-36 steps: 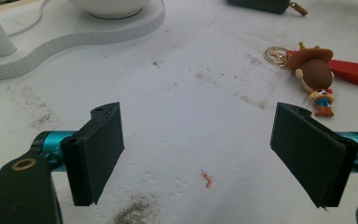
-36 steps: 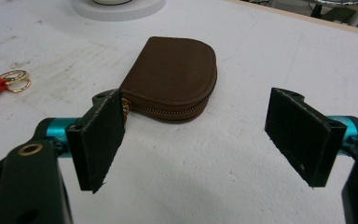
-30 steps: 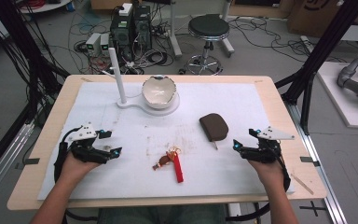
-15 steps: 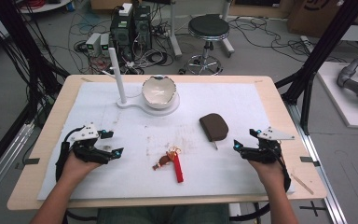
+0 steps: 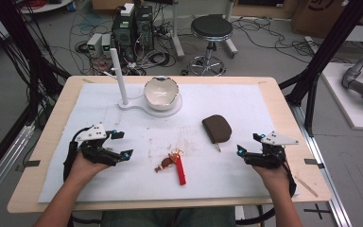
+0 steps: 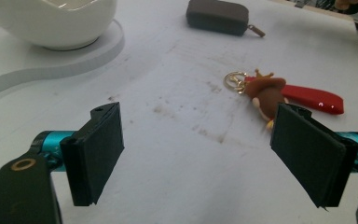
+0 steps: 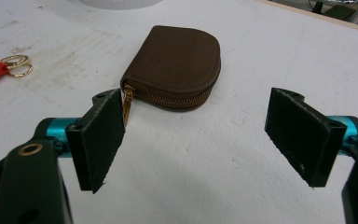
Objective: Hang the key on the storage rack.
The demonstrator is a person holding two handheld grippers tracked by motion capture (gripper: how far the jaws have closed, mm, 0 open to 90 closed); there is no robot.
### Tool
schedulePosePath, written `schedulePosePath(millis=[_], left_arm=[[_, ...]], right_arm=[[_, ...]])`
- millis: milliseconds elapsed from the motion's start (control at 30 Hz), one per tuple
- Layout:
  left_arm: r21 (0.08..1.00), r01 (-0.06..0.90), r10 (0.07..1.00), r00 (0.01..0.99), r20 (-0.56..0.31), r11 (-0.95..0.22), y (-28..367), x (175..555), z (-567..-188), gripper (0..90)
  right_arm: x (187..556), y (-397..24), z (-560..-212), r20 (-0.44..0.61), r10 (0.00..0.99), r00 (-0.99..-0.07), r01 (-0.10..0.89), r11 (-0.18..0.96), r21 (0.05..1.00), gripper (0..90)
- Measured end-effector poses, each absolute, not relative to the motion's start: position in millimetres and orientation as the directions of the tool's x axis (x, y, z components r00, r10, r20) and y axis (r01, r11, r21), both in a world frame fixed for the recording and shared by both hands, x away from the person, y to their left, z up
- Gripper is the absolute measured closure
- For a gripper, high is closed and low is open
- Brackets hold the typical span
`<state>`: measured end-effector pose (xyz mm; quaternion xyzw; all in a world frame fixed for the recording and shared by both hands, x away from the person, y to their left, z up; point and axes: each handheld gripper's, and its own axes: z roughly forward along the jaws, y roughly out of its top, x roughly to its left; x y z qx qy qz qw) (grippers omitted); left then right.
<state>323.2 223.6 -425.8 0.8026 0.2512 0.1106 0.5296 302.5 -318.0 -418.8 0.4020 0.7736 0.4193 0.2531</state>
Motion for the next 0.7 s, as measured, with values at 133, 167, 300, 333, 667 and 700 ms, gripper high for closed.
schedulePosePath(millis=[133,167,300,333,667,700], left_arm=[[0.906,0.281,0.490,0.866,-0.098,-0.315,209.9,325.9,-425.3,17.0],[0.906,0.280,0.482,0.871,-0.100,-0.319,205.9,326.5,-425.4,17.0],[0.903,0.274,0.450,0.887,-0.105,-0.331,190.8,329.3,-426.1,17.0],[0.901,0.272,0.443,0.891,-0.102,-0.338,187.4,329.9,-426.1,17.0],[0.876,0.261,0.367,0.924,-0.105,-0.406,152.2,331.7,-432.7,17.0],[0.872,0.261,0.361,0.927,-0.105,-0.415,148.6,331.3,-433.9,17.0]], right_arm=[[297.2,-321.7,-420.0,-0.052,0.837,-0.544,0.418,0.324,0.849,20.1],[297.2,-321.7,-420.0,-0.052,0.837,-0.544,0.418,0.324,0.849,20.1],[291.3,-325.6,-421.6,-0.053,0.838,-0.542,0.424,0.328,0.844,20.2],[290.1,-326.8,-421.8,-0.054,0.839,-0.542,0.422,0.327,0.846,20.2],[279.8,-337.5,-424.1,-0.049,0.851,-0.523,0.438,0.318,0.841,20.2],[279.8,-337.5,-424.1,-0.049,0.851,-0.523,0.438,0.318,0.841,20.2]])
